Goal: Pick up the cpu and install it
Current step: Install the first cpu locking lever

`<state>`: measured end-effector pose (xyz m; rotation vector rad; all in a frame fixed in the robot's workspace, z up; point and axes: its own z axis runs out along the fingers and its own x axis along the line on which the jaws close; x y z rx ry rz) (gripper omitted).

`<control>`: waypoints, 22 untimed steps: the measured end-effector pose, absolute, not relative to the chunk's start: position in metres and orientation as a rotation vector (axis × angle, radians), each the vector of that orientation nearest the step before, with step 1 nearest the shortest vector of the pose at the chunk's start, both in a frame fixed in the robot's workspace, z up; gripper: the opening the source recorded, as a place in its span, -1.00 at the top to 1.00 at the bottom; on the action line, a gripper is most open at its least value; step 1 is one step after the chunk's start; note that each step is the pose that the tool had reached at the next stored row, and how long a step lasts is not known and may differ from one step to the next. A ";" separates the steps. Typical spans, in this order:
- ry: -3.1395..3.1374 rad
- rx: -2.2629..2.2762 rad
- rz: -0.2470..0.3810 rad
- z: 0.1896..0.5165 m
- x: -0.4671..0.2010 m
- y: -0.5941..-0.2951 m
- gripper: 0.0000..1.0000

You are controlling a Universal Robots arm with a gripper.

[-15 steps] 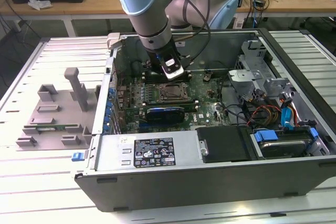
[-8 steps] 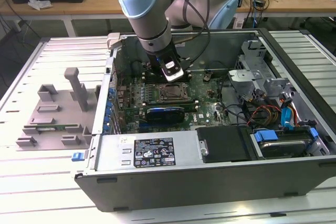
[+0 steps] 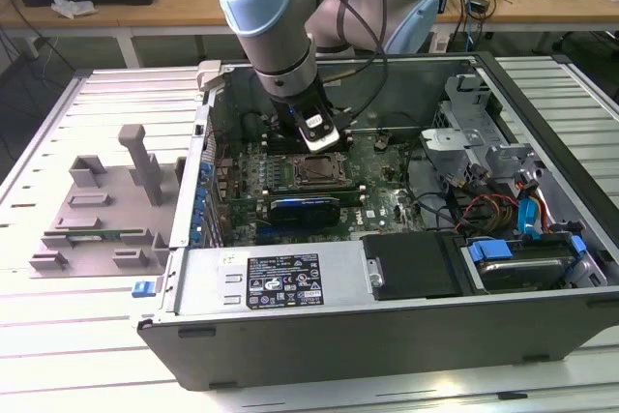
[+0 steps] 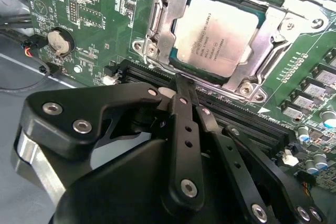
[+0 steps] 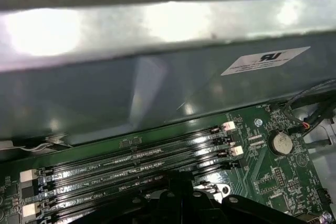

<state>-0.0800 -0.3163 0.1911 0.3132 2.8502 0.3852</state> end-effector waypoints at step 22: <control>2.849 0.316 0.399 0.189 -0.077 -0.320 0.79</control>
